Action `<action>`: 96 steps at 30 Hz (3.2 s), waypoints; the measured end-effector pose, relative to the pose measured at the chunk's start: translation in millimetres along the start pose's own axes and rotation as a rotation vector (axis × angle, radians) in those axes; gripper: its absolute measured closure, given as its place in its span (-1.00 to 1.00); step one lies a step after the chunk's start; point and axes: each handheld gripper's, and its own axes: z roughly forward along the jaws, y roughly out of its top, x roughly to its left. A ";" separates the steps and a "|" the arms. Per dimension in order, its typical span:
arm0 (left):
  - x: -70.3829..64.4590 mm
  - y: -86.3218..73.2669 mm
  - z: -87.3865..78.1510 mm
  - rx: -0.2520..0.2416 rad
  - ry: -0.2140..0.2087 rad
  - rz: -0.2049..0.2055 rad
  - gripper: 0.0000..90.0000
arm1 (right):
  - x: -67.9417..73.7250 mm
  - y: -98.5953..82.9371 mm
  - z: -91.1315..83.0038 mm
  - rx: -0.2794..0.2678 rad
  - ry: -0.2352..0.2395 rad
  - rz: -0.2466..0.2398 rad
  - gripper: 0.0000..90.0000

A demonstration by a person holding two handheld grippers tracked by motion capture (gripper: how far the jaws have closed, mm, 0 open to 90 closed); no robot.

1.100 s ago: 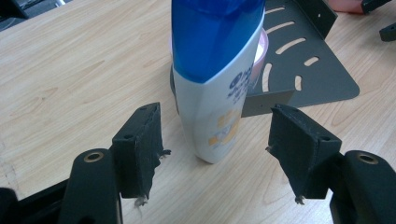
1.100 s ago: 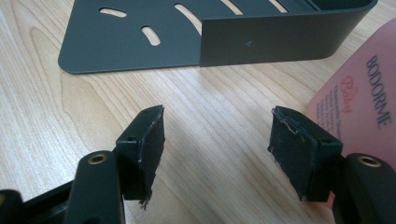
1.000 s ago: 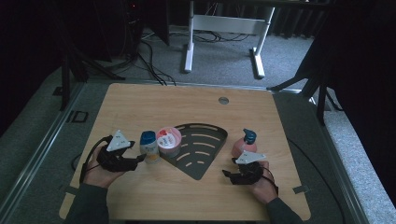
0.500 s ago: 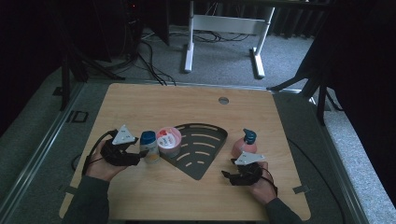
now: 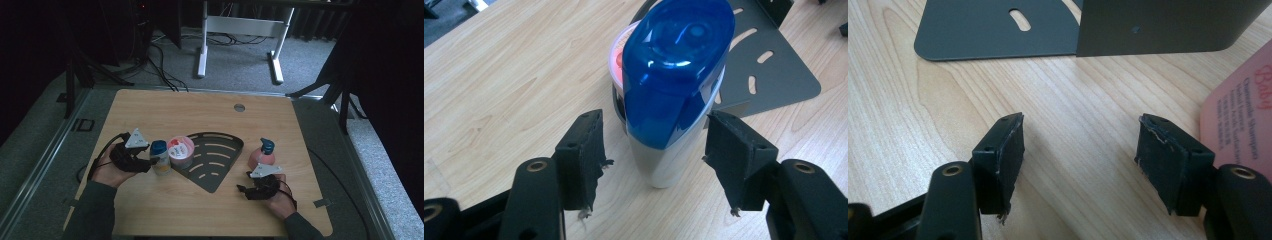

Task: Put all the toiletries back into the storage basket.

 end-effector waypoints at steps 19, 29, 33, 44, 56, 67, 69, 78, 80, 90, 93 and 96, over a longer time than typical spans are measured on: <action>2.7 24.3 5.5 0.097 -0.041 0.084 -0.13 | 0.7 -0.8 1.0 -0.003 0.011 0.001 -0.23; 3.2 32.5 15.4 0.174 -0.073 0.120 -0.13 | 1.0 -1.0 1.2 -0.003 0.020 0.002 -0.23; 3.1 36.1 17.2 0.191 -0.080 0.138 -0.09 | 0.9 -1.0 1.3 -0.003 0.022 0.003 -0.23; 4.5 44.5 18.8 0.234 -0.099 0.178 -0.01 | 0.9 -1.2 1.4 -0.003 0.030 0.007 -0.23; 4.5 50.7 30.4 0.302 -0.124 0.210 0.02 | 1.3 -1.7 1.5 -0.006 0.040 0.010 -0.23; 4.7 52.8 36.7 0.348 -0.146 0.231 0.07 | 1.1 -2.0 1.5 -0.007 0.042 0.009 -0.23; 4.9 52.4 37.2 0.351 -0.148 0.231 0.07 | 1.1 -2.0 1.5 -0.007 0.042 0.009 -0.23; 5.9 54.4 42.0 0.385 -0.158 0.252 0.04 | 1.5 -2.1 1.6 -0.009 0.043 0.009 -0.23; 6.2 55.0 43.1 0.390 -0.163 0.251 0.04 | 1.5 -2.1 1.6 -0.009 0.043 0.009 -0.23; 7.0 56.8 44.0 0.413 -0.200 0.224 0.17 | 1.6 -2.2 1.6 -0.009 0.043 0.008 -0.23; 7.6 56.5 43.4 0.419 -0.198 0.201 0.18 | 1.8 -2.1 1.5 -0.008 0.043 0.008 -0.23; 8.8 55.9 43.1 0.422 -0.199 0.181 0.19 | 1.9 -2.1 1.5 -0.008 0.043 0.008 -0.23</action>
